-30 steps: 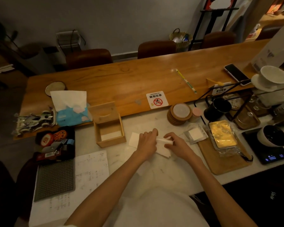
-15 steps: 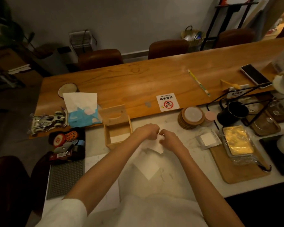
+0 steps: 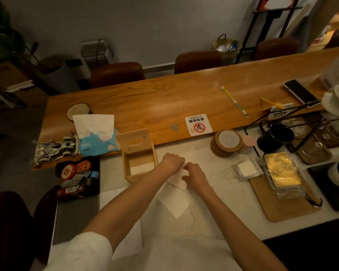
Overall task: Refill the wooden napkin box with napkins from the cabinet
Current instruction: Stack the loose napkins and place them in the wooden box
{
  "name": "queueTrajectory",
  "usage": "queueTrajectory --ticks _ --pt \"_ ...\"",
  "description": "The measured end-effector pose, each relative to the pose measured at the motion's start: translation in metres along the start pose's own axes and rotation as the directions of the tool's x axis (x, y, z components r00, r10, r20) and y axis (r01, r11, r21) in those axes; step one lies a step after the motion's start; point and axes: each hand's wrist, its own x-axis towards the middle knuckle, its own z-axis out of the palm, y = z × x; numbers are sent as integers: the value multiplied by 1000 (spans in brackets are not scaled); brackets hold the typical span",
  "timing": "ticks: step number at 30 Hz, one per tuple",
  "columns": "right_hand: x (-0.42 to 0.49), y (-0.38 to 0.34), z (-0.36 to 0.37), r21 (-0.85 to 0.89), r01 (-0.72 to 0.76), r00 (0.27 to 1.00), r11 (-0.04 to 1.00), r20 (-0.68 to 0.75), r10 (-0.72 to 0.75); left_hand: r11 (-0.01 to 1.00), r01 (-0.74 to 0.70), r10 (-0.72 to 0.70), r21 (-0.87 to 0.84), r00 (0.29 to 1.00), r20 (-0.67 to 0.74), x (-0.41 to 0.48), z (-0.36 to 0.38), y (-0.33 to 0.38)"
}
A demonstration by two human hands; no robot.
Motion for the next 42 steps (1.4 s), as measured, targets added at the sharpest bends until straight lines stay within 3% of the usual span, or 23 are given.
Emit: queueTrajectory --ticks 7,9,11,13,15,16,18,20,23,25,27,32,35,37,40,42 --pt "-7 1 18 -134 -6 984 991 -179 -18 992 52 -32 118 985 -168 10 29 -1" --pt "-5 0 14 -192 0 983 981 -182 -36 997 19 -5 68 978 -211 9 29 0" --pt "-7 4 5 -177 12 988 984 -149 -39 992 -35 6 -117 971 -239 0 24 1" --pt "-16 16 -8 106 24 996 994 -85 -15 870 -101 -26 -482 968 -250 -19 23 0" --pt "-38 32 -19 411 49 999 910 -25 -42 589 -155 -79 -793 966 -247 -48 29 0" --pt "-50 39 -22 490 53 998 870 -7 -57 464 -168 -114 -870 962 -247 -61 38 1" --pt "-72 46 -13 468 41 996 883 52 -74 372 -123 -174 -920 964 -200 -83 61 5" --pt "-84 41 9 261 28 993 965 104 -57 417 -35 -237 -908 961 -146 -91 87 11" --pt "-91 26 45 -76 71 997 995 21 -69 570 78 -324 -818 936 -137 -90 112 20" --pt "-95 16 58 -185 82 994 979 -61 -95 680 113 -333 -724 928 -168 -91 120 23" --pt "-99 10 64 -232 79 988 969 -109 -107 724 142 -337 -675 926 -167 -92 127 25" --pt "-98 7 67 -263 55 993 963 -89 -81 656 216 -454 -723 878 -149 -98 146 34" --pt "-95 10 68 -189 58 995 980 -72 -73 606 204 -504 -769 847 -172 -106 155 37" --pt "-96 14 63 16 202 974 979 -110 -199 481 87 -544 -872 810 -219 -112 160 38" --pt "-102 14 41 270 465 880 843 -248 -406 71 -241 -626 -968 745 -232 -129 156 43" --pt "-105 10 31 313 541 835 780 -305 -457 3 -359 -683 -933 681 -264 -139 152 49"
